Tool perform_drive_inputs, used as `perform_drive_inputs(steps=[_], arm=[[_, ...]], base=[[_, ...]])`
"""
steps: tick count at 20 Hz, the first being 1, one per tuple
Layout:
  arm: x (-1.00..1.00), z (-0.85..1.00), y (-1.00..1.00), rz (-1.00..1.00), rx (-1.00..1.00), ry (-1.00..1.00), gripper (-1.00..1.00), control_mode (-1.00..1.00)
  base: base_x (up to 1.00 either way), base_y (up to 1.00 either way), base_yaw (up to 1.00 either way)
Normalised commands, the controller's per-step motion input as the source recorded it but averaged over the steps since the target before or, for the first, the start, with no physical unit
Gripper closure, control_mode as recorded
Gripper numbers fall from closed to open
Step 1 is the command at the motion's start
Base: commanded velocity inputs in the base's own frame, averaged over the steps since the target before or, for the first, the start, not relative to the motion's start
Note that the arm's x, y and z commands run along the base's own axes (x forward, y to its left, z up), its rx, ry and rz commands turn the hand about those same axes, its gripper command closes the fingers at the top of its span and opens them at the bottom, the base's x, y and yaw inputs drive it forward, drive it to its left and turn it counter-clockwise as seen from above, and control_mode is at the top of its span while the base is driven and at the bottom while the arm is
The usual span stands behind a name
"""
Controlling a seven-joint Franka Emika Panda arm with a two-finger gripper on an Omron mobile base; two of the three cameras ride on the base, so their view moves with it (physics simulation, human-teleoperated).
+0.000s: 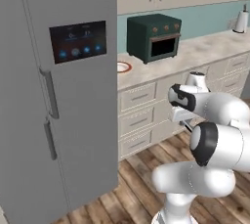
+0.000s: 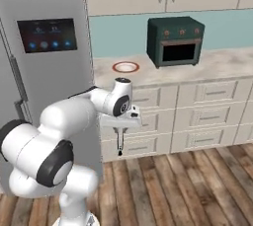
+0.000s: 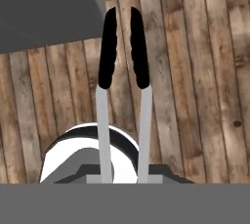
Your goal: Pick up the tongs from the counter and place them near the plate next to the oven.
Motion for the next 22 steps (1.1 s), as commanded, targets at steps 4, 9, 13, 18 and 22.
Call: perform_drive_inputs(steps=[4,9,13,18,22], arm=[[0.0,0.0,0.0,0.0,0.0,0.0,1.0,1.0],[0.0,0.0,0.0,0.0,0.0,0.0,1.0,1.0],[0.0,0.0,0.0,0.0,0.0,0.0,1.0,1.0],[0.0,0.0,0.0,0.0,0.0,0.0,1.0,1.0],[0.0,0.0,0.0,0.0,0.0,0.0,1.0,1.0]], base=[[0.74,-0.28,0.23],[0.71,-0.3,0.21],[0.54,-0.38,0.23],[0.46,-0.42,0.2],[0.47,-0.43,0.19]])
